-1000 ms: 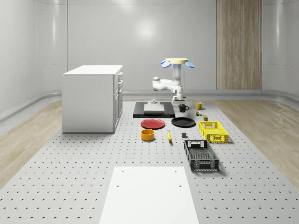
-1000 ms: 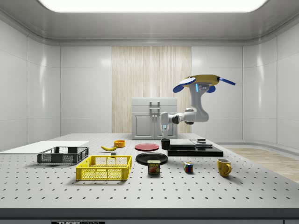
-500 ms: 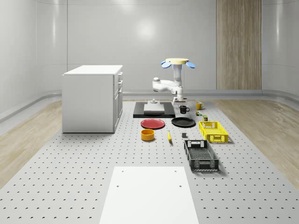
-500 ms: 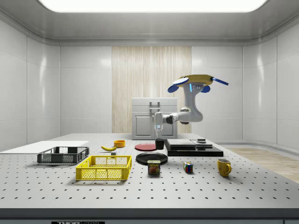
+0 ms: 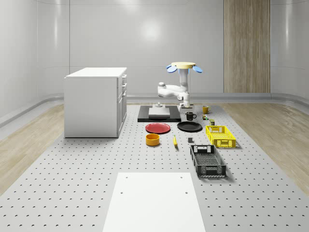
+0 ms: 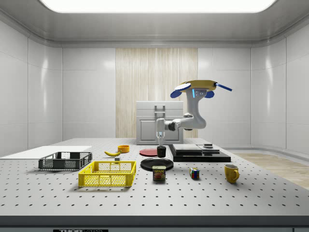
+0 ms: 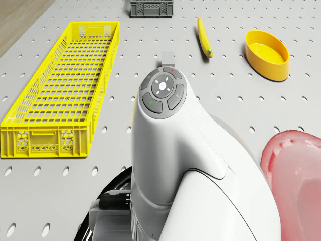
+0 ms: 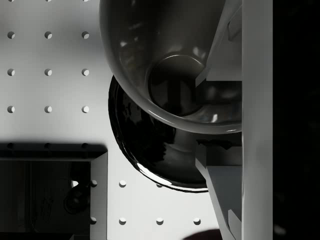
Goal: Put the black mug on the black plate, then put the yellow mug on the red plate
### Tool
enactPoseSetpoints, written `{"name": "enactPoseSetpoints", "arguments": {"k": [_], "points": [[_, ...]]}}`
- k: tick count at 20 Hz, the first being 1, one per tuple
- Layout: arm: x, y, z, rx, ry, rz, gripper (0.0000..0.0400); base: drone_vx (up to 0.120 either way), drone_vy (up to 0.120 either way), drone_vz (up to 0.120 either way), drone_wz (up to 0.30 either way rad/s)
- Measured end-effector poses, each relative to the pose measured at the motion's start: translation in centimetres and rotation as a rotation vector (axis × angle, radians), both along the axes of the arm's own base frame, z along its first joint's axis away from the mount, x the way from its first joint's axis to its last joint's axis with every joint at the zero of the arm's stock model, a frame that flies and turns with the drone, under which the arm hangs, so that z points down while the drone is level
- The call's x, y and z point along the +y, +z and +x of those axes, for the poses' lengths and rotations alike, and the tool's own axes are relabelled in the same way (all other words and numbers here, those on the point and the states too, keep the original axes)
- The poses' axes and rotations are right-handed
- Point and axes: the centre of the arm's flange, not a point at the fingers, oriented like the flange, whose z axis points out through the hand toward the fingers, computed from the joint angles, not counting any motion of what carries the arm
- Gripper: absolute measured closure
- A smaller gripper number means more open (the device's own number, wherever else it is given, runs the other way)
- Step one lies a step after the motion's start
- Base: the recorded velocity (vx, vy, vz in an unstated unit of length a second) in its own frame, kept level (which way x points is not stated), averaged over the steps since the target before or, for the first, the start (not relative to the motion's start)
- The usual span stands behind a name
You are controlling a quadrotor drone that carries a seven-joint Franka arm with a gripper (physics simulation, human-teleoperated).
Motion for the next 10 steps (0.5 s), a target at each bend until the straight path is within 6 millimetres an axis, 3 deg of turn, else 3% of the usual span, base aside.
{"name": "enactPoseSetpoints", "arguments": {"k": [10], "points": [[0.0, 2.8, 0.0, 0.0, 0.0, 0.0, 0.03, 0.0, 0.0, 0.0, 0.0]]}}
